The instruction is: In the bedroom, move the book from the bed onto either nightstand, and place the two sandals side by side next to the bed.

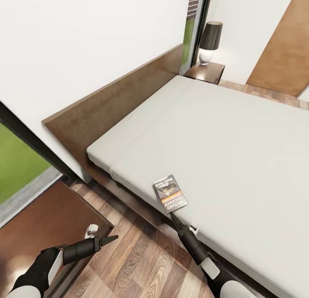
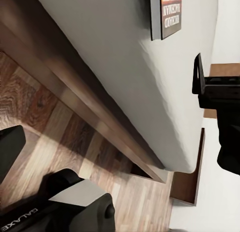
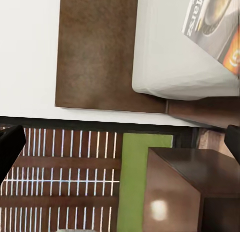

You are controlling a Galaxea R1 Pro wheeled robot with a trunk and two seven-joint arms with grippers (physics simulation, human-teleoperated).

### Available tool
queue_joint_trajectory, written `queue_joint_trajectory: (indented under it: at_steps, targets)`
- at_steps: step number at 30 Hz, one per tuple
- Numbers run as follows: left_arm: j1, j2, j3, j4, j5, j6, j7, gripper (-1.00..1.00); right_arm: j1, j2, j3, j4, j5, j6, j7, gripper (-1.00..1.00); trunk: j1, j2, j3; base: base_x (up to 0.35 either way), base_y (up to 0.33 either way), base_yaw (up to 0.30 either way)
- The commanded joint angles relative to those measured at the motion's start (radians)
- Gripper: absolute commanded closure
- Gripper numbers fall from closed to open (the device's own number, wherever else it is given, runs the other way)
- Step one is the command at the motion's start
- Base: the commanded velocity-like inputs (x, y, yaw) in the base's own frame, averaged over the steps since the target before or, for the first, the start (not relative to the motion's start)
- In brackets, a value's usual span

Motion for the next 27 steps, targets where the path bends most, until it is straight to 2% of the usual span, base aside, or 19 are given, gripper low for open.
queue_joint_trajectory:
  at_steps: [1, 12, 19, 27]
  targets:
    - [-0.001, 0.000, 0.003, 0.000, -0.002, 0.010, -0.005, -1.00, 0.000, 0.000, 0.004, 0.000, -0.008, 0.004, 0.002, -1.00, 0.004, -0.008, -0.004, 0.000, 0.000, 0.000]
    - [-0.001, 0.000, 0.003, 0.000, -0.002, 0.011, -0.005, -1.00, 0.000, 0.000, 0.004, 0.001, -0.008, 0.003, 0.002, -1.00, 0.046, -0.085, -0.038, 0.000, 0.000, 0.000]
    - [-0.001, 0.000, 0.003, 0.000, -0.002, 0.011, -0.005, -1.00, 0.000, 0.000, 0.004, 0.001, -0.008, 0.003, 0.002, -1.00, 0.046, -0.085, -0.038, 0.000, 0.000, 0.000]
    - [-0.001, 0.000, 0.003, -0.001, -0.002, 0.011, -0.005, -1.00, 0.000, 0.000, 0.004, 0.001, -0.008, 0.003, 0.002, -1.00, 0.077, -0.141, -0.063, 0.000, 0.000, 0.000]
